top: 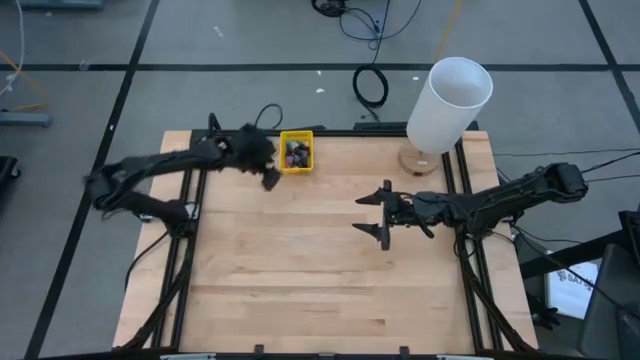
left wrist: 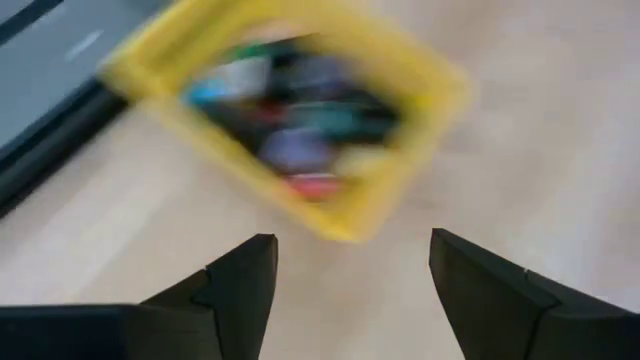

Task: Pick & Place Nail Polish
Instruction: Return to Home Position

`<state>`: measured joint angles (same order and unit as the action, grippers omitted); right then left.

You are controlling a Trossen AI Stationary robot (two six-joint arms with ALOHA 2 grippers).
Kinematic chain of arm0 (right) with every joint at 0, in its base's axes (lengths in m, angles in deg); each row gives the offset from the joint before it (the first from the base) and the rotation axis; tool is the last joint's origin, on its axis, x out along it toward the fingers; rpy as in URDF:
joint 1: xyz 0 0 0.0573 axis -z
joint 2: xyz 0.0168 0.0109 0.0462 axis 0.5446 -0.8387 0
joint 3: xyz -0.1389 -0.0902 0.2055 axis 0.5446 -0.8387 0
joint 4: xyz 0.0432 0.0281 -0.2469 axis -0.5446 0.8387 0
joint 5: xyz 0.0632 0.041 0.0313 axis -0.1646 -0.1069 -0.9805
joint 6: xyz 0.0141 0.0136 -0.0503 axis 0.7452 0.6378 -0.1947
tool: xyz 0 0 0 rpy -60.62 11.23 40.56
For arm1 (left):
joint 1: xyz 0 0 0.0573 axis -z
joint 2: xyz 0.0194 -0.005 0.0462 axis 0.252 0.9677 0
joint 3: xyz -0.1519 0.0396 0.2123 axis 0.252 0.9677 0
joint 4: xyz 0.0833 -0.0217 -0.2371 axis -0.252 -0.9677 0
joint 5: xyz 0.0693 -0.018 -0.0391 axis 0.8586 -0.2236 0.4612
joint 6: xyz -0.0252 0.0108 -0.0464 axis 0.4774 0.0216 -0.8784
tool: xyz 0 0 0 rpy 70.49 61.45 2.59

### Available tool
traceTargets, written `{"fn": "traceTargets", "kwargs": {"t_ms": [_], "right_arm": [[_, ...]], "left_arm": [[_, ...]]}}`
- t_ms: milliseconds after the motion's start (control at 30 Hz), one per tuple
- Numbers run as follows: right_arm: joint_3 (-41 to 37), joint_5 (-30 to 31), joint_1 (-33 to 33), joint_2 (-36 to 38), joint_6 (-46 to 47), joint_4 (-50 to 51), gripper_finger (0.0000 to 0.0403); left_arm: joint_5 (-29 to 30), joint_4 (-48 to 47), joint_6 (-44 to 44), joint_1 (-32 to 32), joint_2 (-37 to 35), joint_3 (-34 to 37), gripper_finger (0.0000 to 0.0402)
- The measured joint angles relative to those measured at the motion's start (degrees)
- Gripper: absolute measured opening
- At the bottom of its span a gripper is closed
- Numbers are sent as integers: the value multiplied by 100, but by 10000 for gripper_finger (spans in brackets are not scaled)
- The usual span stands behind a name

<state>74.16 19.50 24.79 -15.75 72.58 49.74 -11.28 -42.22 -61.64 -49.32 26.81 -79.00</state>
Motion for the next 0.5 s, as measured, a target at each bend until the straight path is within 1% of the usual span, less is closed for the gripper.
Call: {"fn": "traceTargets", "kwargs": {"t_ms": [100, 167, 233, 300, 400, 500], "right_arm": [[0, 9, -5, 374, -68, 517, 320], [-33, 14, -77, 705, -161, 756, 320], [-238, 21, -210, 1020, -374, 598, 320], [-617, 8, -329, 1360, -675, 241, 320], [-1361, 17, -431, 1962, -1058, -589, 320], [-2138, 33, -438, 2632, -1141, -1345, 320]], "left_arm": [[-928, 190, 573, 272, -971, 471, 261], [-1382, 451, 622, 384, -1809, 876, 261], [-1532, 495, 591, 461, -2820, 1337, 262], [-1609, 379, 587, 564, -3876, 1791, 262], [-1623, 282, 451, 739, -5462, 2397, 262], [-1684, 219, 259, 922, -6972, 2783, 262]]}}
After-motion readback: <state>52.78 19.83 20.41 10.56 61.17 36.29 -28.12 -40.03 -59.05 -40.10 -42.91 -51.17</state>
